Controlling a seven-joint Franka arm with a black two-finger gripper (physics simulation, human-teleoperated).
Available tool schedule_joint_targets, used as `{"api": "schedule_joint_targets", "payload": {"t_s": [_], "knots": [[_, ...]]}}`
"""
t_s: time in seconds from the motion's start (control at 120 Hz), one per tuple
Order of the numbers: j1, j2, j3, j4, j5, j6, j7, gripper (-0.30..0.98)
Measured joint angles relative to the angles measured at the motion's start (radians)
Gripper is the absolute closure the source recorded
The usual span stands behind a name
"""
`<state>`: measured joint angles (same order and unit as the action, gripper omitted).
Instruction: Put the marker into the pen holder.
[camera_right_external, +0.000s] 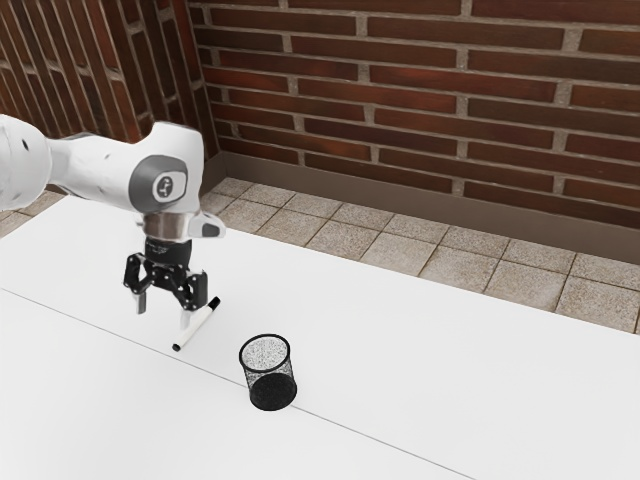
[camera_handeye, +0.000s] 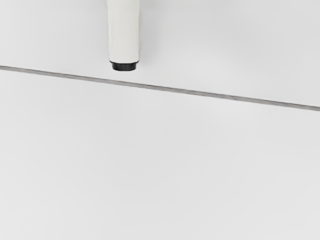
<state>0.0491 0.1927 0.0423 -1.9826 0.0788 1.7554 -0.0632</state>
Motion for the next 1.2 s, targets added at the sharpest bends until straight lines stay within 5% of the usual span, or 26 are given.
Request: {"api": "schedule_joint_targets", "payload": {"t_s": [0.55,1.1,1.2], "knots": [[0.107,0.354,-0.017,0.296,-0.096,0.122,0.1,0.0],[0.126,0.438,-0.027,0.379,-0.096,0.134,0.205,0.0],[0.123,0.435,-0.027,0.379,-0.093,0.134,0.216,0.14]]}}
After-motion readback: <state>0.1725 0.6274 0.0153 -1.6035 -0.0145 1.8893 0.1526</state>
